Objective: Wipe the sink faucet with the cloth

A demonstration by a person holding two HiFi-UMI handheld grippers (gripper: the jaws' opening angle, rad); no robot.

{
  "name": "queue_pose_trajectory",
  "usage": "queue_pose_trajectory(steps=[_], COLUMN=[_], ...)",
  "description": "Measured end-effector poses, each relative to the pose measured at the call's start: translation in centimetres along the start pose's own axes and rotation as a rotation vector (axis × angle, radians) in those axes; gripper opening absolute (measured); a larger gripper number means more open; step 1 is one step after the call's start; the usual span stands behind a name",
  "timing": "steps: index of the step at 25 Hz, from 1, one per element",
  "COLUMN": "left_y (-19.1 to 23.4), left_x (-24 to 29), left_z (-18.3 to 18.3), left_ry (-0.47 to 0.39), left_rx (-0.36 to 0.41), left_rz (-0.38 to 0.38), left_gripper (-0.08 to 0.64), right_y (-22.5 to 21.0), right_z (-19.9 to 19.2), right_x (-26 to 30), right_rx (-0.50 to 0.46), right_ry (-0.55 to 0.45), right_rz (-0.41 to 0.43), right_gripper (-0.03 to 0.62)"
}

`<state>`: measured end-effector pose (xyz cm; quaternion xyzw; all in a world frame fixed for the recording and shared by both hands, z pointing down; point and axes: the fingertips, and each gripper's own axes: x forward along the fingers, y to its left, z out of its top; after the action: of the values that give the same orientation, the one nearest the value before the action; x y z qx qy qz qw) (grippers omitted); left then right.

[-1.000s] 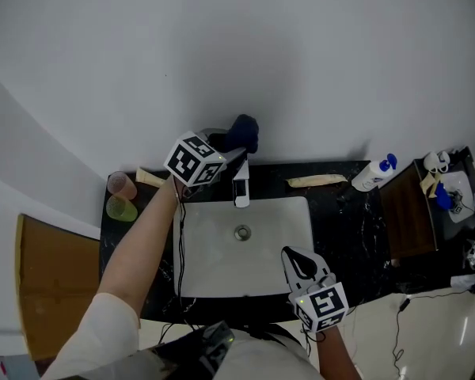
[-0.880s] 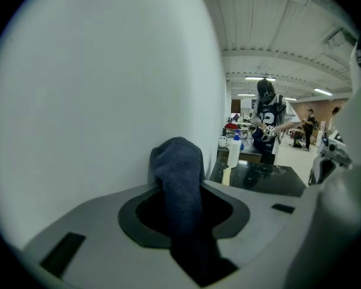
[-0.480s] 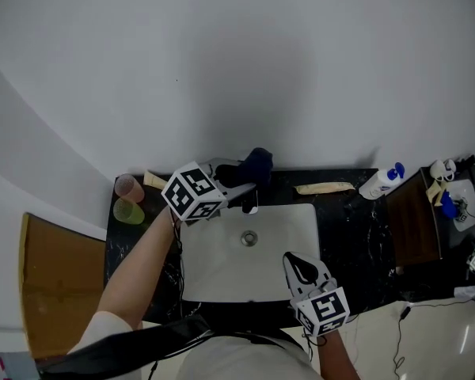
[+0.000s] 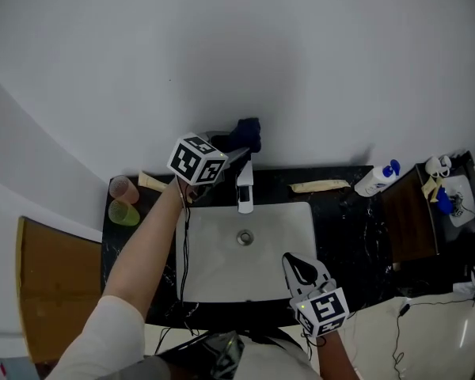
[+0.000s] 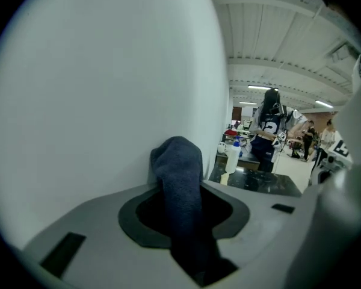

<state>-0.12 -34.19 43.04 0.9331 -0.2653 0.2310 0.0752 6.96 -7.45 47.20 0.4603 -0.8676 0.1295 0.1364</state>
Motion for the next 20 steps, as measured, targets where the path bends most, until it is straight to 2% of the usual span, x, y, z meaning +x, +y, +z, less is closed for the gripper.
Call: queue_pose_trajectory(steps=[5, 9, 11, 17, 20], left_y=[-6.9, -8.1, -6.7, 0.0, -0.3], left_x=[-2.7, -3.3, -2.4, 0.4, 0.3], left_z=[-1.8, -2.4, -1.9, 0.0, 0.1], left_ry=[0.002, 0.001, -0.007, -0.016, -0.014], left_rx=[0.077, 0.082, 0.057, 0.001, 0.001], left_rz=[-0.19, -0.241, -0.216, -0.002, 0.012], left_gripper=[0.12, 0.12, 0.12, 0.121, 0.121], right_y=[0.2, 0.1, -0.1, -0.5, -0.2], right_z=[0.3, 0.2, 0.4, -0.1, -0.4], right_x=[0.4, 0.5, 0.5, -0.4, -0.4], right_rx=[-0.005, -0.009, -0.015, -0.002, -0.009], right_ry=[-0.007, -0.002, -0.004, 0.003, 0.009], right_rz=[0.011, 0.01, 0.005, -0.008, 0.002], right_gripper=[0.002, 0.002, 0.002, 0.002, 0.002])
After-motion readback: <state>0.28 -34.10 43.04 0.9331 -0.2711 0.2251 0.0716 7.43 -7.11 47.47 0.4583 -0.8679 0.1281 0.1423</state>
